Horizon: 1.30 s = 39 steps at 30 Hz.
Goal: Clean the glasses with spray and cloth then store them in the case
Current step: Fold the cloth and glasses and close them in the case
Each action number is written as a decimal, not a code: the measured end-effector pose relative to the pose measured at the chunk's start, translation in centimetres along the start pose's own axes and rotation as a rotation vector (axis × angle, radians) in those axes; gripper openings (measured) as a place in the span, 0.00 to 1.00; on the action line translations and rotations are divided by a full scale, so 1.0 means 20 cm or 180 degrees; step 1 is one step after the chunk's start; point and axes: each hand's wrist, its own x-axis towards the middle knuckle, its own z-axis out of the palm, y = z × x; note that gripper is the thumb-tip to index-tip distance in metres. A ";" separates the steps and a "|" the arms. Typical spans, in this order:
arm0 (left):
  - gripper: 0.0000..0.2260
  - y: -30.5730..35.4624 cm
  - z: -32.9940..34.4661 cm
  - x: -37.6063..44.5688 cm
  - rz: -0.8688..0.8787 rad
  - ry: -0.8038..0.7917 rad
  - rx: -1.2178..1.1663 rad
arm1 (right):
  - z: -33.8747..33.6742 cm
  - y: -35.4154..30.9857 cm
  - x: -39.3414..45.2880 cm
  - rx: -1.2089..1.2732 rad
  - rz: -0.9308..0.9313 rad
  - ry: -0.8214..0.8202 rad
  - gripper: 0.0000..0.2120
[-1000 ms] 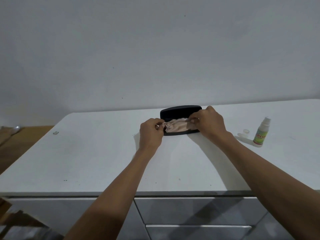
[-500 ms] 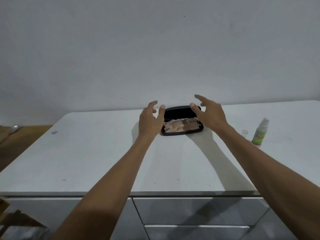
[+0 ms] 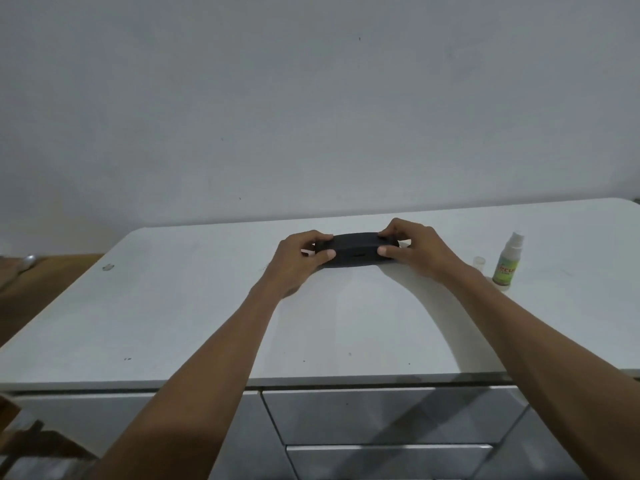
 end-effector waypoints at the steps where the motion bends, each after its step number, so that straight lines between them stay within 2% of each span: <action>1: 0.12 -0.01 0.00 -0.01 -0.0004 0.0022 0.0027 | 0.01 0.00 -0.01 -0.0004 -0.0016 0.0018 0.08; 4: 0.16 -0.01 0.00 -0.04 0.0053 -0.0043 -0.0090 | 0.01 -0.01 -0.04 -0.0051 -0.0048 0.0016 0.09; 7: 0.22 -0.03 0.00 -0.06 0.0195 -0.0025 0.0258 | 0.03 -0.02 -0.05 -0.0147 -0.0035 0.0022 0.11; 10: 0.20 -0.03 0.02 -0.05 0.0247 0.0076 0.0322 | 0.04 -0.02 -0.06 -0.0290 -0.0013 0.0022 0.14; 13: 0.18 -0.02 0.02 -0.02 0.0256 0.0132 0.0212 | 0.04 -0.03 -0.03 -0.0356 -0.0009 0.0057 0.13; 18: 0.18 0.00 0.00 0.14 -0.0024 0.0150 -0.0486 | 0.06 -0.01 0.14 -0.0337 0.0014 0.0114 0.12; 20: 0.19 -0.02 -0.02 0.22 -0.0059 0.0212 -0.0542 | 0.07 0.00 0.23 -0.0384 0.0009 0.0120 0.12; 24: 0.18 -0.08 -0.05 0.38 0.0010 0.0255 -0.0393 | 0.10 0.02 0.41 -0.0454 0.0009 0.0110 0.12; 29: 0.17 -0.15 -0.08 0.51 0.0143 0.0344 0.0150 | 0.16 0.05 0.56 -0.0506 -0.0029 0.0138 0.12; 33: 0.17 -0.20 -0.09 0.56 0.0208 0.0389 0.0574 | 0.20 0.08 0.58 -0.0616 -0.0147 0.0240 0.11; 39: 0.20 -0.14 -0.07 0.52 0.0109 0.0453 0.0817 | 0.15 -0.02 0.57 -0.1024 0.0028 0.0152 0.13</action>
